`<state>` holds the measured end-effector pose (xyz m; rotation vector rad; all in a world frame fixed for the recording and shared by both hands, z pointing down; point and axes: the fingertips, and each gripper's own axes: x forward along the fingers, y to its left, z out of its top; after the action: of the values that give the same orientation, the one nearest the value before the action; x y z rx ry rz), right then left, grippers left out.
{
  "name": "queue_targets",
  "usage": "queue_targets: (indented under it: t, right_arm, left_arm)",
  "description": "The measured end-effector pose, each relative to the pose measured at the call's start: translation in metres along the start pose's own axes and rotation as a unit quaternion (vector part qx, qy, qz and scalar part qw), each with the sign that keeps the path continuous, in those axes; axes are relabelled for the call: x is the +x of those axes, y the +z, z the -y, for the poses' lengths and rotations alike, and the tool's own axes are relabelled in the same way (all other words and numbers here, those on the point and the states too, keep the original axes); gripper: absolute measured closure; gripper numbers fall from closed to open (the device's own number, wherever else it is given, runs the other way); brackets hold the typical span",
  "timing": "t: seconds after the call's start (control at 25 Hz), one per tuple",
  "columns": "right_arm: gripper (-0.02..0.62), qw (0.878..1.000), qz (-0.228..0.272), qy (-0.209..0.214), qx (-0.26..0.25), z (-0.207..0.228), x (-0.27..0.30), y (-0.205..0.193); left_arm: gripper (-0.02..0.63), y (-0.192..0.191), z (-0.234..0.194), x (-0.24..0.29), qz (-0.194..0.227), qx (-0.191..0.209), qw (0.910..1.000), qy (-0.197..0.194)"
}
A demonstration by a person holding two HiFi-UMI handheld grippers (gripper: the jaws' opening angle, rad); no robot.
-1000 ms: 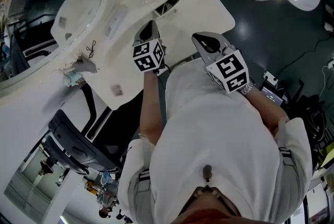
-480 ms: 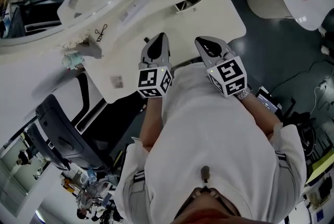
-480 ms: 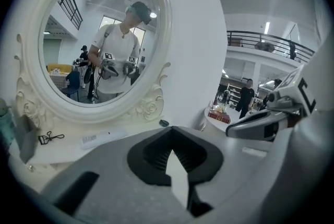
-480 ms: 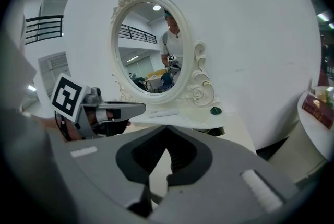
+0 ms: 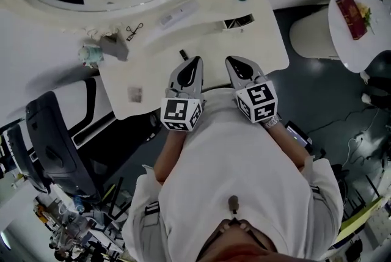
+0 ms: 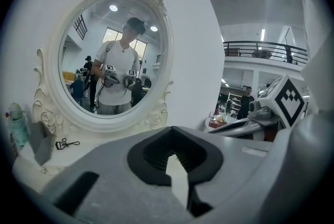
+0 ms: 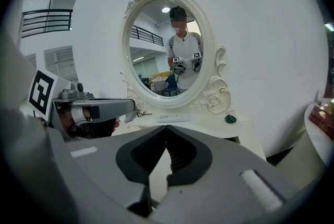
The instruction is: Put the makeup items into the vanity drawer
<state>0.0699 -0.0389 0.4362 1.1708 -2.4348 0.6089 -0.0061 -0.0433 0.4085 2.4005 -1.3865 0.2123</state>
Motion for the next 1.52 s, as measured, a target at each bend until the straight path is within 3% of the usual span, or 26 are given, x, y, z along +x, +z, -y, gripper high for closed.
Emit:
queue_targets:
  t: [0.32,0.76,0.92,1.16,1.36,1.52]
  right_arm:
    - [0.594,1.0,-0.002,0.016,-0.015,-0.04,0.024,0.005]
    - [0.592,1.0,-0.017,0.022,0.008,-0.075,0.053,-0.005]
    - [0.592,0.998,-0.038,0.049,0.015,-0.091,0.061,-0.011]
    - [0.589,0.99,-0.073,0.114,-0.04,-0.131,0.084,-0.016]
    - [0.589,0.992,-0.082,0.081,-0.041,-0.114,0.116,-0.014]
    - [0.577,0.989,-0.135,0.058,-0.002,-0.096,0.163,-0.036]
  left_arm:
    - [0.6,0.002,-0.019,-0.023,0.007,0.026,0.9996,-0.001]
    - [0.6,-0.005,-0.068,-0.052,0.014,-0.003,0.9997,0.02]
    - [0.6,-0.004,-0.078,-0.062,0.029,-0.011,0.9989,0.035]
    - [0.6,-0.01,-0.107,-0.082,0.043,-0.03,0.9961,0.072]
    - [0.6,-0.012,-0.122,-0.099,0.051,-0.037,0.9925,0.105]
    - [0.6,-0.021,-0.134,-0.113,0.051,-0.053,0.9889,0.129]
